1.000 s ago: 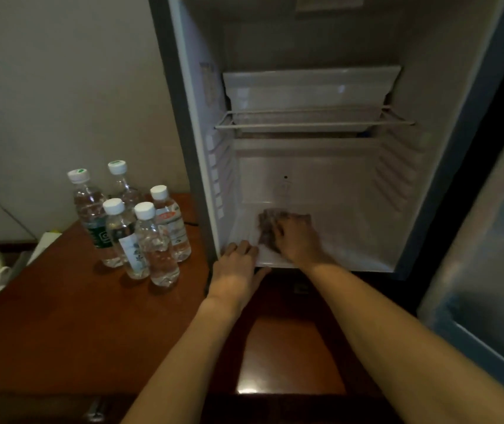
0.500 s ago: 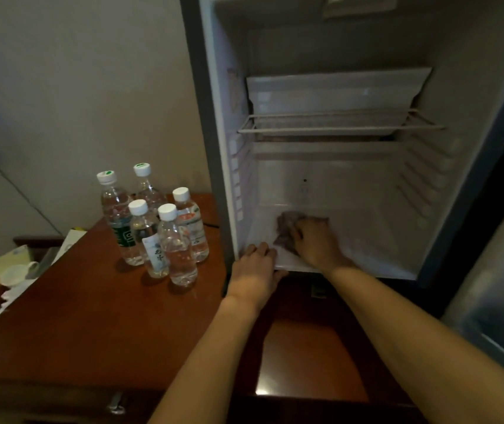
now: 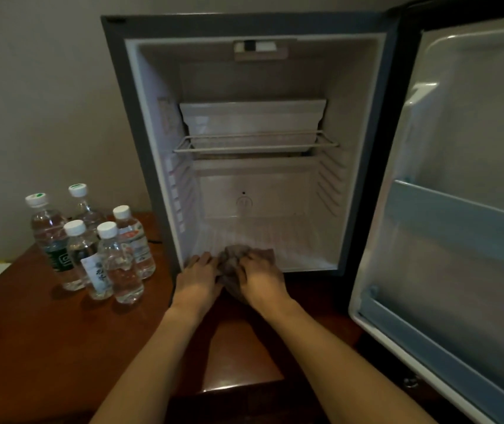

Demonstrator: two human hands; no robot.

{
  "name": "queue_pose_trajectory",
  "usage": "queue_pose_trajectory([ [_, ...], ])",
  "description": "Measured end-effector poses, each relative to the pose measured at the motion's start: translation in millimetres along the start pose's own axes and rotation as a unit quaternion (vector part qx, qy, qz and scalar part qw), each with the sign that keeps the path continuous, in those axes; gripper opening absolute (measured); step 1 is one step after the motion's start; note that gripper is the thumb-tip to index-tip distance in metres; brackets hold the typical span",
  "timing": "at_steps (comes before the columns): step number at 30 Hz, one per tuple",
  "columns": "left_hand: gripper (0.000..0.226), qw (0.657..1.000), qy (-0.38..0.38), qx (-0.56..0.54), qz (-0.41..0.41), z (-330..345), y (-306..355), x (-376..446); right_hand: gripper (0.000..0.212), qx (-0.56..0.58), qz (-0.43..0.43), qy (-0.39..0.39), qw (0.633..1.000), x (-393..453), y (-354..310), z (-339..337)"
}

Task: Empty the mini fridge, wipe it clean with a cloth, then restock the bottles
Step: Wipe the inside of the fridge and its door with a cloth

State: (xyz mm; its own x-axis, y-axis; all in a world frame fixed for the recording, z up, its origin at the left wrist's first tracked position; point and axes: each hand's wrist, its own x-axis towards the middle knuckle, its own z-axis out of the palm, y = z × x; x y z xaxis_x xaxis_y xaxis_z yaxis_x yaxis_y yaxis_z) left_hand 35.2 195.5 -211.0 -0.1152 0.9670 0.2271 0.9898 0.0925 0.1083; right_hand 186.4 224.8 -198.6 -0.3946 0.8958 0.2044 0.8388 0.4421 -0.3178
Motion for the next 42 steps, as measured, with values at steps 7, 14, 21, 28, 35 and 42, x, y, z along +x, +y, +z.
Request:
queue_pose_trajectory([
  [7,0.048,0.999,0.04,-0.032,0.003,7.7,-0.9,-2.4,0.038,0.011,0.014,0.021,1.0,61.2,17.0,1.2],
  [14,0.052,1.0,0.012,-0.001,0.002,3.4,-1.0,-1.6,0.038,0.058,-0.012,0.042,0.997,115.0,18.3,-9.4],
  [21,0.052,1.0,-0.015,0.021,0.001,-2.6,1.7,3.1,0.036,0.046,-0.024,0.052,0.997,109.1,20.5,-9.7],
  [28,0.049,1.0,-0.009,0.016,0.004,-4.1,4.4,0.5,0.039,0.032,-0.001,0.016,0.999,48.6,16.7,1.4],
  [35,0.046,1.0,0.002,0.015,0.001,-2.3,4.2,-1.4,0.028,0.003,-0.005,0.113,0.994,-14.1,23.8,16.1],
  [42,0.053,1.0,0.011,0.02,0.004,-1.5,0.5,-0.5,0.034,-0.008,0.053,0.053,0.997,17.3,39.5,1.4],
])
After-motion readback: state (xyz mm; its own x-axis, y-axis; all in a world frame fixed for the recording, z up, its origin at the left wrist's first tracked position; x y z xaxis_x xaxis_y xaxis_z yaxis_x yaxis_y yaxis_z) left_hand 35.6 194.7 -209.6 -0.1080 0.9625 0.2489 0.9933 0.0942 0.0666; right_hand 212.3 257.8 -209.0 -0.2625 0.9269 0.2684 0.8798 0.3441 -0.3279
